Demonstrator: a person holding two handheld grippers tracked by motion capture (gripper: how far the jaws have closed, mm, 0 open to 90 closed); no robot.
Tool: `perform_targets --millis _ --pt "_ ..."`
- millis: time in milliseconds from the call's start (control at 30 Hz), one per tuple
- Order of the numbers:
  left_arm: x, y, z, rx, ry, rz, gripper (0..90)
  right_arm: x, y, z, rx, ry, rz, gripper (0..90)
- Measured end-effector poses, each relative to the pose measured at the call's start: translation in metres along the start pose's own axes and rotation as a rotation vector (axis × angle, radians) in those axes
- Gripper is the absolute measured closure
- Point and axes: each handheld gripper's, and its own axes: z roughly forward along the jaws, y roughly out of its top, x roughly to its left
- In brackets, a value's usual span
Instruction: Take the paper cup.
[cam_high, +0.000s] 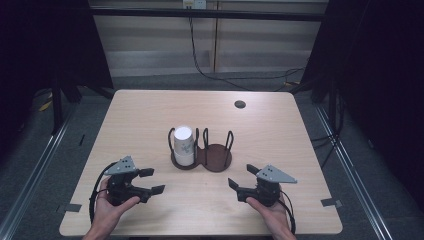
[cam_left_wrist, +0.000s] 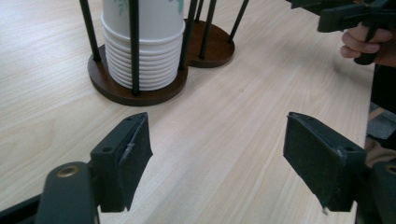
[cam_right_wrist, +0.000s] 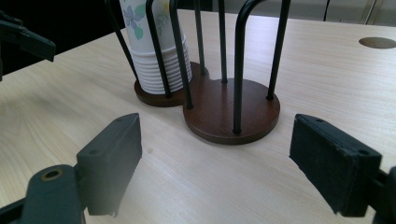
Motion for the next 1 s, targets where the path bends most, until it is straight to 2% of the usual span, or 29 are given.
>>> perform_targets --millis 133,200,267,300,333,400,467,533,567,633,733,767,867,933,1000 --pt "0.002 0.001 0.000 0.000 0.001 -0.007 22.8 0.001 0.000 -0.001 -0.004 -0.002 -0.003 16.7" --pt "0.005 0.002 -0.002 -0.012 -0.006 -0.015 22.7 0.002 0.000 0.000 0.005 0.003 0.027 13.9" --pt "0.005 0.003 -0.003 -0.021 -0.003 -0.021 22.6 0.002 0.001 0.000 0.023 0.020 0.026 15.1" --pt "0.005 0.004 -0.004 -0.020 0.001 -0.018 22.6 0.002 0.001 0.000 0.023 0.020 0.026 15.1" --pt "0.006 0.005 -0.005 -0.017 0.003 -0.013 22.0 0.004 0.001 -0.002 0.023 0.043 0.030 15.3" --pt "0.006 0.008 -0.007 -0.030 0.003 -0.006 22.1 0.004 0.001 -0.002 0.020 0.059 0.031 15.0" --pt "0.006 0.011 -0.008 -0.028 0.006 0.002 22.2 0.006 0.001 -0.003 0.026 0.064 0.024 14.7" --pt "0.006 0.013 -0.007 -0.032 0.008 -0.011 22.3 0.007 0.001 -0.004 0.041 0.069 0.019 14.8" --pt "0.007 0.015 -0.006 -0.038 -0.014 -0.021 22.3 0.007 0.001 -0.005 0.054 0.071 0.019 15.2" --pt "0.007 0.019 -0.006 -0.014 -0.010 0.005 22.2 0.007 0.001 -0.007 0.054 0.081 0.026 17.4" --pt "0.005 0.023 -0.007 -0.019 -0.007 0.019 22.2 0.009 0.001 -0.009 0.049 0.080 0.012 18.2" --pt "0.004 0.025 -0.007 -0.025 -0.013 0.009 22.2 0.009 0.001 -0.010 0.051 0.082 0.012 18.5" --pt "0.006 0.028 -0.007 -0.009 -0.012 0.021 22.4 0.010 0.001 -0.011 0.051 0.092 0.015 21.2" --pt "0.008 0.033 -0.008 -0.004 -0.011 0.006 22.7 0.010 0.001 -0.010 0.062 0.100 0.010 21.9" --pt "0.009 0.037 -0.013 -0.010 -0.004 0.009 26.1 0.009 0.000 -0.010 0.075 0.105 0.005 21.3"
